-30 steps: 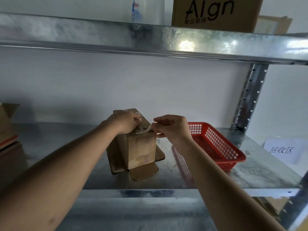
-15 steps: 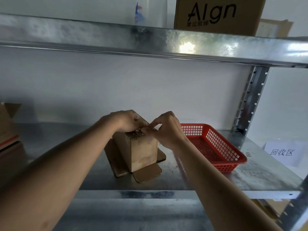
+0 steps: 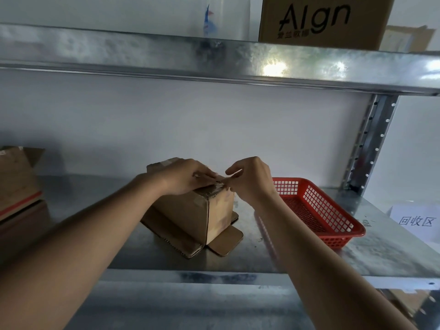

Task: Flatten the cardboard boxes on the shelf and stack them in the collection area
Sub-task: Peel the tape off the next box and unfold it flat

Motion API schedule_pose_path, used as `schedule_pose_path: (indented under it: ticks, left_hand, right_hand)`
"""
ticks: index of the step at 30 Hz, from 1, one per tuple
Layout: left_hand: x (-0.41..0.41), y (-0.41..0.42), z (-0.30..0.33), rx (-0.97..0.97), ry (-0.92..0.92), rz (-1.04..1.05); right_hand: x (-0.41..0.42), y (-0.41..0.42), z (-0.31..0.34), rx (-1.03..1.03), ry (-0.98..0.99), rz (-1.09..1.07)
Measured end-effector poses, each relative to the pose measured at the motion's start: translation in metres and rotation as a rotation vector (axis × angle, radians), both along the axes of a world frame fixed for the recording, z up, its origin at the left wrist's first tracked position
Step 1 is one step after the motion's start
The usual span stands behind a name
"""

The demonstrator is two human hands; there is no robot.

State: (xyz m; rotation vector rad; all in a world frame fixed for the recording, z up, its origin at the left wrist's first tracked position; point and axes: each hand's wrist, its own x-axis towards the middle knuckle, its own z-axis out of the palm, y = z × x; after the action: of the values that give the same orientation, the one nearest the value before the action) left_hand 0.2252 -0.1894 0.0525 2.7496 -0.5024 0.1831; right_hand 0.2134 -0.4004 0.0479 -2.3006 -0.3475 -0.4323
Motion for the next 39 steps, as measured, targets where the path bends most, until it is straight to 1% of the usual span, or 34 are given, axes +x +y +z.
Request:
schedule_pose_path:
  ticks: [2, 8, 11, 16, 19, 21, 23, 26, 31, 34, 39]
  left_hand:
    - [-0.001, 0.001, -0.001, -0.028, 0.038, 0.01]
    - [0.003, -0.003, -0.008, -0.131, 0.03, 0.014]
    - [0.004, -0.004, -0.01, -0.152, 0.028, 0.033]
    - [0.007, -0.006, -0.011, -0.205, 0.014, 0.047]
    - [0.009, -0.008, -0.01, -0.279, 0.03, 0.087]
    - [0.01, -0.009, -0.012, -0.307, 0.032, 0.098]
    - [0.011, -0.011, -0.014, -0.321, 0.027, 0.109]
    - [0.014, -0.013, -0.016, -0.34, 0.022, 0.122]
    - [0.018, -0.013, -0.018, -0.42, 0.032, 0.088]
    - [0.02, -0.012, -0.021, -0.414, 0.028, 0.092]
    - [0.023, -0.011, -0.024, -0.398, 0.007, 0.12]
  right_hand:
    - [0.0, -0.002, -0.001, 0.014, 0.015, -0.035]
    - [0.002, -0.004, -0.007, 0.022, 0.046, -0.082]
    - [0.003, -0.002, -0.009, 0.062, 0.05, -0.054]
    - [0.0, -0.002, -0.011, 0.109, 0.093, 0.071]
    - [-0.002, 0.0, -0.014, 0.144, 0.039, 0.077]
    - [-0.003, 0.001, -0.015, 0.218, 0.054, 0.068]
    - [-0.002, -0.002, -0.014, 0.244, 0.078, 0.058]
    - [0.001, -0.005, -0.014, 0.185, 0.07, 0.077]
    - [0.003, -0.002, -0.017, -0.017, -0.068, 0.072]
    - [0.007, -0.001, -0.021, -0.051, -0.128, 0.03]
    - [0.006, -0.003, -0.022, -0.096, -0.12, 0.008]
